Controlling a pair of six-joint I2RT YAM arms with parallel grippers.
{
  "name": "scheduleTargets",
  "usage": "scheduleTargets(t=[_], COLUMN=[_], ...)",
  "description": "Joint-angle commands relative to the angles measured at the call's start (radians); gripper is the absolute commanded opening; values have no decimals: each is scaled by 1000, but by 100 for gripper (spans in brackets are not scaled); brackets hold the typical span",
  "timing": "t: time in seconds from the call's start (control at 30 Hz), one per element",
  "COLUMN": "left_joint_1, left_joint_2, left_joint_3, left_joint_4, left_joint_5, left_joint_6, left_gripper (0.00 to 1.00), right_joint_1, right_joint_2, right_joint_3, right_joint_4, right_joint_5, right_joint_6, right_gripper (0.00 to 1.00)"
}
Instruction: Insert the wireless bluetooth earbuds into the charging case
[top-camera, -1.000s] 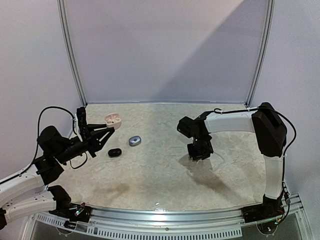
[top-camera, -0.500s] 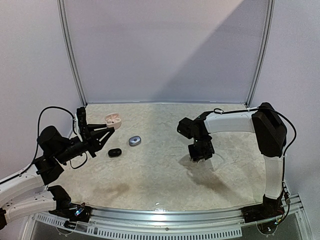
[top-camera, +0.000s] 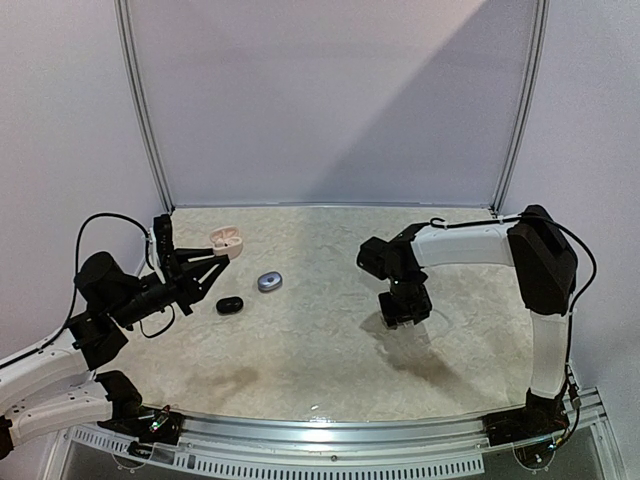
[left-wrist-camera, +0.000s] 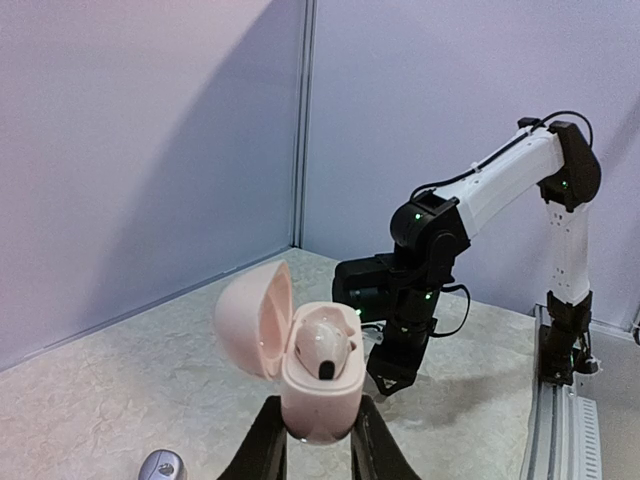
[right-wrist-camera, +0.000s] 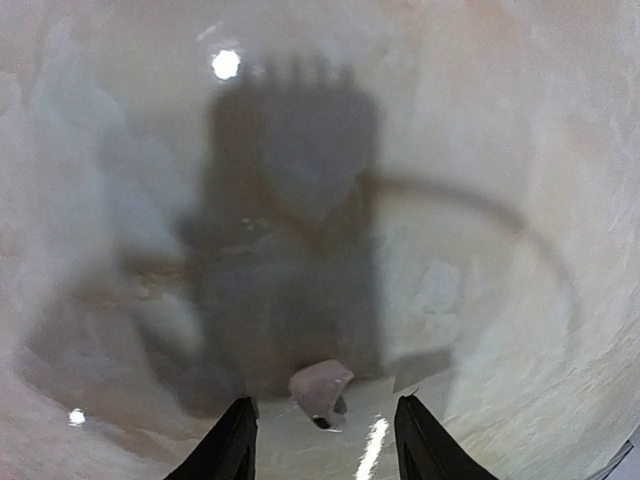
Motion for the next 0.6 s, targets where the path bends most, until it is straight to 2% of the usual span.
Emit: scheduleTargets(t=[0.0, 0.2, 0.57], left_joint_1=[11, 11, 11], left_joint_2=[7, 1, 5], left_joint_3=[-17, -17, -18], left_joint_4=[7, 5, 7], left_joint_5=[-2, -4, -3], left_joint_6=[7, 10, 10], left_gripper=[0, 0, 0], right_joint_1=[8, -17, -40], right_joint_2=[-11, 46, 57], right_joint_3=[72, 85, 44], right_joint_4=[56, 21, 28], right_joint_5=[-69, -59, -55], right_joint_6=[-45, -39, -36], right_gripper=[48, 44, 38])
